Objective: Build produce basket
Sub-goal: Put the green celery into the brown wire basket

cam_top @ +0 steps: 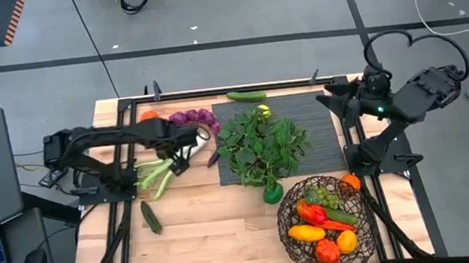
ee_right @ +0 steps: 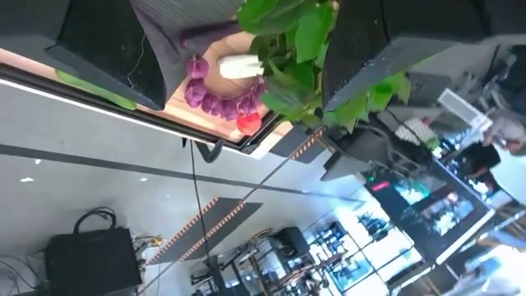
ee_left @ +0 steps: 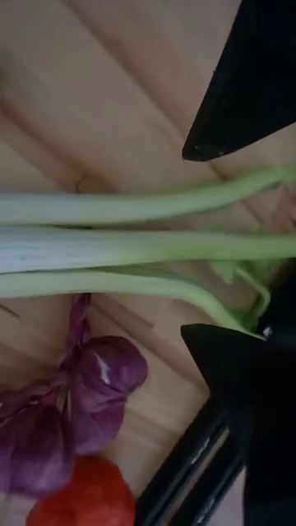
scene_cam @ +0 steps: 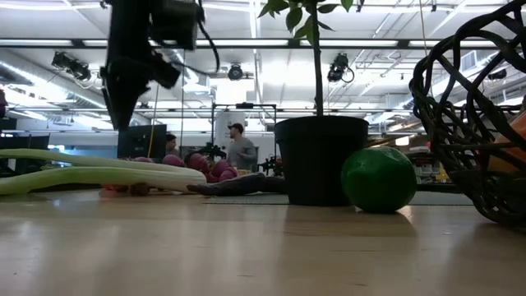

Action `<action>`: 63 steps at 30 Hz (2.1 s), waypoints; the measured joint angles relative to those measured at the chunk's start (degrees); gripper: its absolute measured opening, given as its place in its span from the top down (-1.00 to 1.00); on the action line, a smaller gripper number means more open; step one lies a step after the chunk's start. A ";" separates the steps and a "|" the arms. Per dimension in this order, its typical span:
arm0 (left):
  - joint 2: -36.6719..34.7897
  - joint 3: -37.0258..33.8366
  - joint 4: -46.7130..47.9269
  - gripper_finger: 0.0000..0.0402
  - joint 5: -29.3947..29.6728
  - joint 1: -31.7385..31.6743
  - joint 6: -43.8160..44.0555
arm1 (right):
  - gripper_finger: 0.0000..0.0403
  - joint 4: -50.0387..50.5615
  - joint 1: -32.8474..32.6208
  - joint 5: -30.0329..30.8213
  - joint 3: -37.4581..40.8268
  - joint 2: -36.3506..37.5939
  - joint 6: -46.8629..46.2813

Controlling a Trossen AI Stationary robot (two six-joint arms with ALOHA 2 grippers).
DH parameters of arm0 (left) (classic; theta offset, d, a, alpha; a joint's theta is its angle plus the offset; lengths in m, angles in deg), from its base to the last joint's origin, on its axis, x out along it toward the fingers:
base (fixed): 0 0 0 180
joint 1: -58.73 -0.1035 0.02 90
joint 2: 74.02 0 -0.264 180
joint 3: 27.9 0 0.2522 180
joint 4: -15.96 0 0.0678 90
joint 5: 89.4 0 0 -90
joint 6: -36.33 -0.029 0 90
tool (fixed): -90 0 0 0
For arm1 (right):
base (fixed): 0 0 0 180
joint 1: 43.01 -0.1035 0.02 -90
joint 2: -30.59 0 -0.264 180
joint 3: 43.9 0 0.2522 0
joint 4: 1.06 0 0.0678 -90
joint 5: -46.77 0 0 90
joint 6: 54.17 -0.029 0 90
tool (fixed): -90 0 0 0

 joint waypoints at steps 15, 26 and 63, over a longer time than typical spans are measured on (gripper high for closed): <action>13.85 0.00 -7.51 -0.77 -10.68 -7.72 -10.59 | -0.62 -1.31 4.85 -0.65 0.00 -1.79 -1.56; 20.75 0.04 -9.86 -0.65 -13.17 -11.33 -14.58 | -0.62 -1.30 6.68 -6.20 0.02 -2.32 -3.11; -7.34 0.07 -26.34 0.73 -25.73 22.60 37.08 | -0.62 -4.67 7.82 -13.96 0.04 -0.22 8.61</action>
